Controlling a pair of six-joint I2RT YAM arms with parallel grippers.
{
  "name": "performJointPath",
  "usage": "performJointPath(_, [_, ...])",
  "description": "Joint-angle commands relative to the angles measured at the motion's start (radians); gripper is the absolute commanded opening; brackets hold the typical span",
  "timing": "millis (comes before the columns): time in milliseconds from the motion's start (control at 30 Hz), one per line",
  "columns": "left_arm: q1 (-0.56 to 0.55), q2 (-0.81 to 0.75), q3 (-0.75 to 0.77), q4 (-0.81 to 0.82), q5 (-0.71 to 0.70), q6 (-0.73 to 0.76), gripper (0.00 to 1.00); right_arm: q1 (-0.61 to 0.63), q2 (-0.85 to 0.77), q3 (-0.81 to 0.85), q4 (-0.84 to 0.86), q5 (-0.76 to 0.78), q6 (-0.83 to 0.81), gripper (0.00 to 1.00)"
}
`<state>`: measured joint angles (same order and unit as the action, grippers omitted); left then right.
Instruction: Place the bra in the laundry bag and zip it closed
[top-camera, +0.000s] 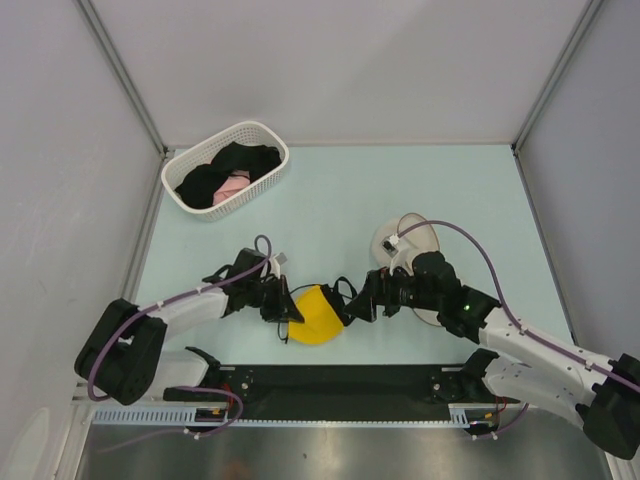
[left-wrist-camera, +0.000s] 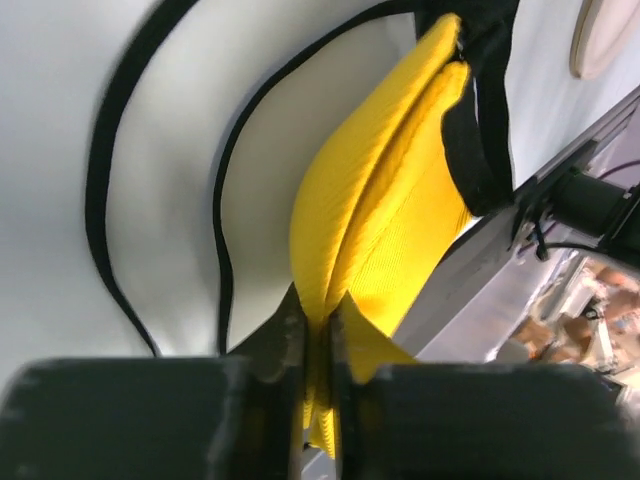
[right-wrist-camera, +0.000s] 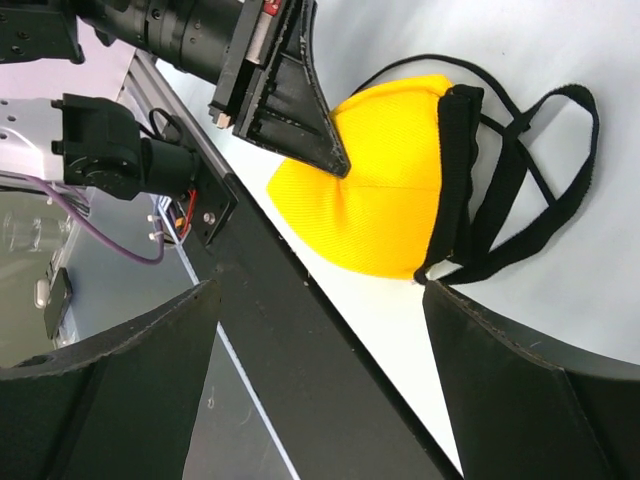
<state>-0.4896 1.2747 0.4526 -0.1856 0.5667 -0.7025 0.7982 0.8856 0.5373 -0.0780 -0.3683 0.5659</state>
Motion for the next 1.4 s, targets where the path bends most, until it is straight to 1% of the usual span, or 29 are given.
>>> performJointPath(0, [-0.006, -0.001, 0.066, -0.04, 0.023, 0.084, 0.0, -0.02, 0.03, 0.004, 0.003, -0.033, -0.009, 0.88])
performJointPath(100, [-0.007, -0.076, 0.167, -0.188, -0.054, 0.171, 0.0, -0.045, 0.042, 0.038, -0.038, -0.043, -0.03, 0.89])
performJointPath(133, [-0.007, -0.101, 0.22, -0.227, -0.104, 0.193, 0.0, -0.053, 0.044, 0.047, -0.045, -0.05, -0.037, 0.89])
performJointPath(167, [-0.007, -0.156, 0.25, -0.298, -0.129, 0.216, 0.0, -0.068, 0.044, 0.058, -0.064, -0.053, -0.044, 0.89])
performJointPath(233, [-0.007, -0.204, 0.332, -0.366, -0.163, 0.285, 0.0, -0.089, 0.042, 0.099, -0.083, -0.076, -0.072, 0.9])
performJointPath(300, [-0.006, -0.268, 0.379, -0.434, -0.146, 0.34, 0.0, -0.117, 0.042, 0.14, -0.077, -0.142, -0.15, 0.91])
performJointPath(333, [-0.006, -0.29, 0.412, -0.449, -0.14, 0.353, 0.0, -0.119, 0.042, 0.159, -0.072, -0.2, -0.188, 0.93])
performJointPath(400, [-0.007, -0.354, 0.454, -0.483, -0.108, 0.383, 0.0, -0.116, 0.041, 0.214, -0.077, -0.25, -0.25, 0.98])
performJointPath(433, [-0.007, -0.371, 0.469, -0.492, -0.096, 0.394, 0.0, -0.11, 0.032, 0.23, -0.078, -0.28, -0.314, 0.99])
performJointPath(600, [-0.007, -0.451, 0.553, -0.566, -0.079, 0.442, 0.0, -0.102, -0.008, 0.296, -0.074, -0.276, -0.455, 1.0])
performJointPath(667, [-0.007, -0.462, 0.572, -0.586, -0.071, 0.452, 0.0, -0.1, 0.007, 0.317, -0.069, -0.334, -0.506, 1.0])
performJointPath(700, [-0.006, -0.472, 0.587, -0.588, -0.058, 0.455, 0.0, -0.1, 0.019, 0.322, -0.068, -0.393, -0.52, 1.0])
performJointPath(800, [-0.007, -0.48, 0.624, -0.594, -0.012, 0.472, 0.0, -0.097, 0.042, 0.313, -0.031, -0.457, -0.541, 1.0])
performJointPath(933, [-0.007, -0.479, 0.689, -0.629, 0.016, 0.506, 0.0, -0.09, 0.041, 0.291, 0.058, -0.477, -0.541, 1.0])
performJointPath(1067, [-0.007, -0.477, 0.739, -0.657, 0.03, 0.552, 0.0, -0.085, 0.068, 0.297, 0.07, -0.488, -0.552, 1.0])
performJointPath(1100, [-0.007, -0.477, 0.756, -0.663, 0.027, 0.56, 0.0, -0.083, 0.076, 0.299, 0.107, -0.489, -0.558, 1.0])
performJointPath(1167, [-0.007, -0.474, 0.774, -0.681, 0.021, 0.575, 0.0, -0.079, 0.09, 0.303, 0.129, -0.498, -0.563, 1.0])
performJointPath(1367, [-0.007, -0.466, 0.83, -0.703, 0.013, 0.587, 0.0, -0.042, 0.148, 0.325, 0.165, -0.526, -0.557, 1.0])
